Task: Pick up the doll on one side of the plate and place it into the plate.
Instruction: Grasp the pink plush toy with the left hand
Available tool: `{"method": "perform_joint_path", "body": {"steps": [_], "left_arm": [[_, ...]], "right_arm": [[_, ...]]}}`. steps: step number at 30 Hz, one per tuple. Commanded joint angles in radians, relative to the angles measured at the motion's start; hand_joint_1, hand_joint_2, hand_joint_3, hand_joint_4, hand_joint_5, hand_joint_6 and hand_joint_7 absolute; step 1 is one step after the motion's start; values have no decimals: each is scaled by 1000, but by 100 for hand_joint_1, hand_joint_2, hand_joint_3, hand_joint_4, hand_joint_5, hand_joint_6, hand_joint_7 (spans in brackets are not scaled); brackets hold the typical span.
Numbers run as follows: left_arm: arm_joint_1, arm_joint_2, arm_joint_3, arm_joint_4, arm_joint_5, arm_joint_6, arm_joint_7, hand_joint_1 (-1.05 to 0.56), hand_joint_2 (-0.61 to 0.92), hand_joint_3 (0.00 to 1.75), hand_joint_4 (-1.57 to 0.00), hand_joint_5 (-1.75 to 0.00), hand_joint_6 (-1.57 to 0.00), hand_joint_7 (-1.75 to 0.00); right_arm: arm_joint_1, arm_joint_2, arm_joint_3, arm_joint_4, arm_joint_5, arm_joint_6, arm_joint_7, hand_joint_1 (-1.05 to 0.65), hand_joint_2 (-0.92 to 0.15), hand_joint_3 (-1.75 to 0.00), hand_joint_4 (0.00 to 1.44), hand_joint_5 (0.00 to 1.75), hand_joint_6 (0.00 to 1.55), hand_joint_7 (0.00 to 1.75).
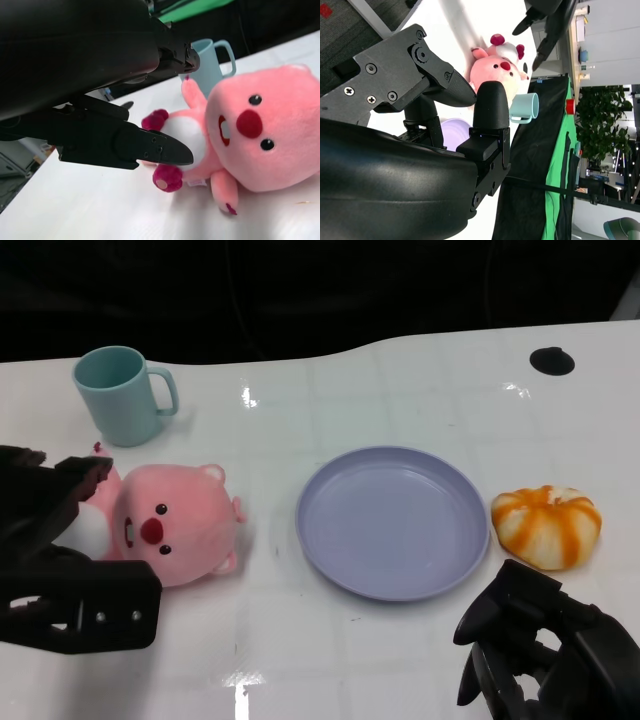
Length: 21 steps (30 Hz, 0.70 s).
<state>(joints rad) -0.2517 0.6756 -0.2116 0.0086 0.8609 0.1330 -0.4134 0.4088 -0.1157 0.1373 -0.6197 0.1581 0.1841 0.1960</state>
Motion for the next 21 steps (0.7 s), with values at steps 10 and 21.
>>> {"method": "perform_joint_path", "body": {"steps": [10, 21], "left_arm": [[-200, -102, -172, 420, 39, -2, 78, -70, 92, 0, -5, -17, -16, -1], [-341, -216, -293, 855, 30, -42, 273, -44, 85, 0, -27, -11, -29, -2]], "right_arm": [[18, -8, -4, -34, 3, 19, -6, -23, -56, -121, 61, 174, 52, 154], [26, -11, -2, -49, -1, 31, -9, -24, -55, -121, 61, 174, 52, 154]]}}
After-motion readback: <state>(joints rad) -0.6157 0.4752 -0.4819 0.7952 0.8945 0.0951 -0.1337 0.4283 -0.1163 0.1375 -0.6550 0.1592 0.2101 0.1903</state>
